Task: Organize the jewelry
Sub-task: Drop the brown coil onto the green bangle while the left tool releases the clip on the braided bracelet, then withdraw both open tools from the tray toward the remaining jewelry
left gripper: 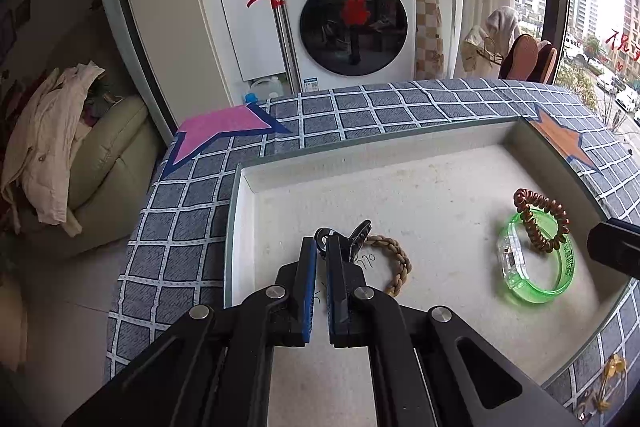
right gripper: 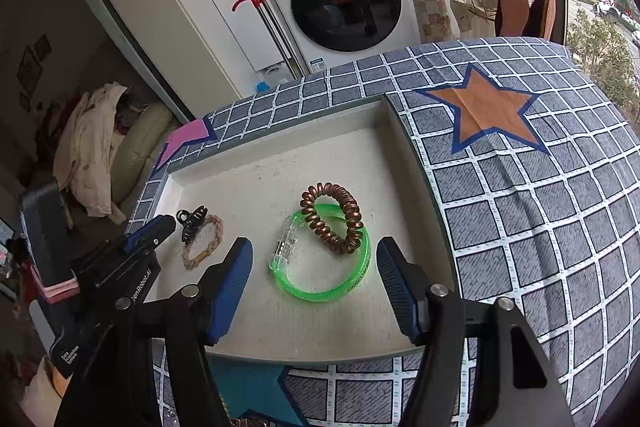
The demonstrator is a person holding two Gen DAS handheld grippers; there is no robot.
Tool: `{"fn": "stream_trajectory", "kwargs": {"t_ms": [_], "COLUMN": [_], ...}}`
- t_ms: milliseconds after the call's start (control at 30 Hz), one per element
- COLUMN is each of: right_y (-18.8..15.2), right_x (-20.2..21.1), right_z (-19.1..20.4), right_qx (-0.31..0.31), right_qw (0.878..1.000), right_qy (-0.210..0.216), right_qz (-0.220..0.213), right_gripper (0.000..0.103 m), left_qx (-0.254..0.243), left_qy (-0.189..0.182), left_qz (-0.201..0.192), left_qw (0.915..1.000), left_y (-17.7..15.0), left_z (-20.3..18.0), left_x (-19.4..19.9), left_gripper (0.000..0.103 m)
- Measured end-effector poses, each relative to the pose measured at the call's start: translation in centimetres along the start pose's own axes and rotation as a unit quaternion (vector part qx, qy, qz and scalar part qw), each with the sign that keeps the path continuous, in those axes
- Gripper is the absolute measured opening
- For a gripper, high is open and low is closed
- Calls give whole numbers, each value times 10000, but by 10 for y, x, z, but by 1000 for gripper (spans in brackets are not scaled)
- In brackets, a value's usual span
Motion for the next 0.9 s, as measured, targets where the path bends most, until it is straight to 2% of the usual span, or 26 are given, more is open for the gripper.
{"fn": "stream_trajectory", "kwargs": {"t_ms": [267,400,500,633,767,900], "right_y": [-2,-2,-2,-2,-3,-4], "right_x": [6,11,15,20,24,30], "right_z": [0,3,6,8,8,8], "right_qx": [-142,-111,-108,-104,-96,-30], "right_qw": [9997,9997,9995,9994,9993,9992], "right_qy": [176,201,232,247,235,209], "right_qz": [-46,-127,-172,-225,-266,-328], "right_gripper": [71,79,81,90,91,97], "left_qx": [122,155,156,99,132,109], "left_qy": [48,76,78,55,-41,-166], "left_qz": [-12,-90,-127,-192,-149,-114], "left_qw": [9999,9998,9998,9998,9998,9997], "left_y": [5,7,8,11,12,10], "left_z": [5,7,7,4,4,2], "left_x": [6,12,16,22,25,29], "left_gripper": [24,24,24,24,24,24]}}
Point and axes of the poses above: each gripper's, at about its wrist camera, not at the fingertips, and x roughly against the way its jaws point, z to its left, y to its top, the point moved 7 cm from there along -x, roughly the way its jaws point, and after that the axes turned 6 degrees about x, right-handed, at the moved point
